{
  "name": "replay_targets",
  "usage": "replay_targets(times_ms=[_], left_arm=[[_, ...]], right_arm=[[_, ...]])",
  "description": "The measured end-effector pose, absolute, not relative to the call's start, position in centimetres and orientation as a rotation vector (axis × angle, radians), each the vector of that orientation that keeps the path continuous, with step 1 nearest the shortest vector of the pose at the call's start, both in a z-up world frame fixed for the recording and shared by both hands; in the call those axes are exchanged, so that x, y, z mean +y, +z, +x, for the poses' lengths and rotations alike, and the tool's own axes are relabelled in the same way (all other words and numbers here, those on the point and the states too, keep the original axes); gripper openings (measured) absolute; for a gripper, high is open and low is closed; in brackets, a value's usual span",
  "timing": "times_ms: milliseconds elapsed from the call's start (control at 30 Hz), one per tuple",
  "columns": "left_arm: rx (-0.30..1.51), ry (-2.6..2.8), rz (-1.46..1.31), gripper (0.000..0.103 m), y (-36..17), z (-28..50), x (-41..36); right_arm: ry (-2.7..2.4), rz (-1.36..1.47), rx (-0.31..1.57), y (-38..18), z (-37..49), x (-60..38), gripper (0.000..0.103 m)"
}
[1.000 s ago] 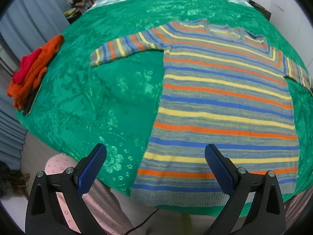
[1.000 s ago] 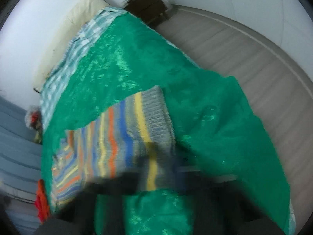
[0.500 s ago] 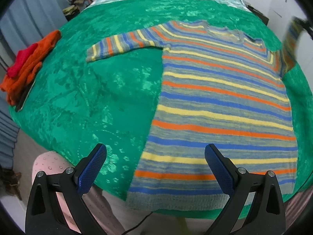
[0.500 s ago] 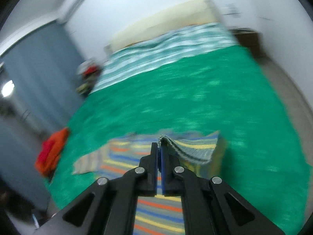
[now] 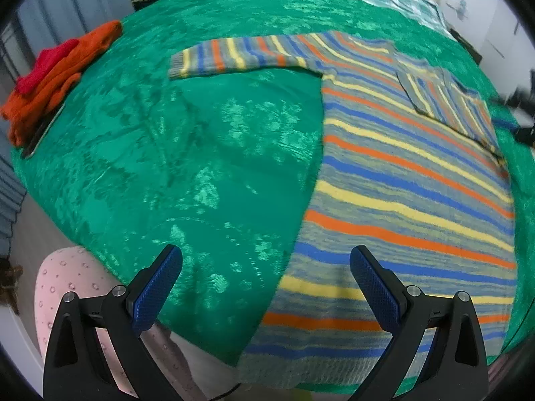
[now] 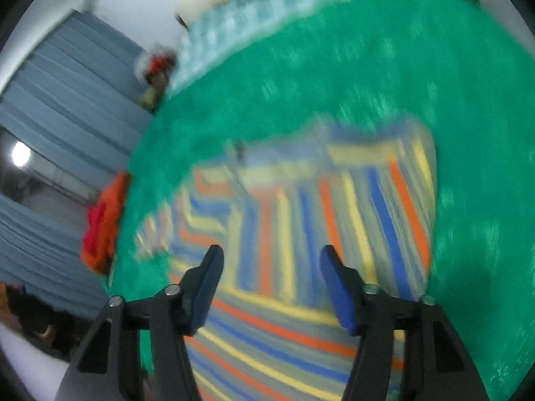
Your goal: Fold small clothes
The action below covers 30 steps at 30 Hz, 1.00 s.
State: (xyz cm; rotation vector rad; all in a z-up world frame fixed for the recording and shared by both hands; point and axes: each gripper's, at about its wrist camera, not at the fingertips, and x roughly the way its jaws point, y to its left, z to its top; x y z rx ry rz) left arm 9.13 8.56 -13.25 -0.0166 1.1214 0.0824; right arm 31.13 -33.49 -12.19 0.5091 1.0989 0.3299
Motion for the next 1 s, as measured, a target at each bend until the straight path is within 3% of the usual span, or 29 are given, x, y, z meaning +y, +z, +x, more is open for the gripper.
replay_targets(times_ms=[67, 100, 133, 167, 200, 267, 333, 467, 500, 533, 567, 733, 767, 833, 1000], left_arm=[[1.115, 0.072, 0.019, 0.101, -13.3, 9.2, 7.9], [1.109, 0.071, 0.041, 0.101, -13.2, 9.1, 7.6], [1.099, 0.072, 0.055, 0.101, -13.1, 8.9, 7.4], [1.089, 0.073, 0.061, 0.101, -13.0, 8.9, 7.4], [1.083, 0.074, 0.064, 0.101, -13.0, 8.8, 7.5], [1.088, 0.069, 0.055, 0.101, -13.4, 9.0, 7.3], [1.102, 0.06, 0.054, 0.101, -13.9, 9.3, 7.0], [1.09, 0.062, 0.089, 0.101, -14.3, 9.6, 6.1], [1.09, 0.062, 0.095, 0.101, -14.3, 9.6, 6.1], [1.087, 0.063, 0.1, 0.101, -14.4, 9.5, 6.1], [1.083, 0.067, 0.104, 0.101, -14.4, 9.4, 6.1], [1.099, 0.074, 0.114, 0.101, -15.0, 9.2, 6.6], [1.102, 0.074, 0.112, 0.101, -15.1, 9.3, 6.6], [1.093, 0.075, 0.106, 0.101, -14.9, 9.3, 6.7], [1.046, 0.05, 0.104, 0.101, -13.9, 8.9, 6.4]], right_arm=[[0.185, 0.41, 1.189, -15.8, 31.1, -35.0, 0.051], [0.053, 0.324, 1.22, -17.5, 30.7, -36.4, 0.036], [0.023, 0.317, 1.207, -17.9, 30.2, -37.4, 0.006], [-0.026, 0.315, 1.18, -17.6, 29.8, -38.6, 0.001], [-0.078, 0.298, 1.142, -16.7, 29.4, -39.2, 0.012], [-0.061, 0.302, 1.058, -14.5, 29.3, -40.1, 0.025], [-0.017, 0.291, 1.04, -13.3, 30.4, -40.3, 0.057], [-0.009, 0.249, 1.099, -14.9, 33.5, -40.1, 0.058], [0.015, 0.283, 1.136, -16.1, 34.3, -40.2, 0.046], [0.031, 0.295, 1.158, -17.0, 34.6, -40.0, 0.0], [-0.024, 0.235, 1.166, -17.6, 34.9, -39.9, 0.005], [-0.151, 0.247, 1.127, -18.5, 34.9, -41.1, 0.005], [-0.145, 0.233, 1.123, -18.3, 34.7, -41.0, 0.009], [-0.154, 0.197, 1.115, -17.4, 34.2, -40.8, 0.032], [-0.025, 0.17, 1.046, -13.6, 29.7, -38.1, 0.036]])
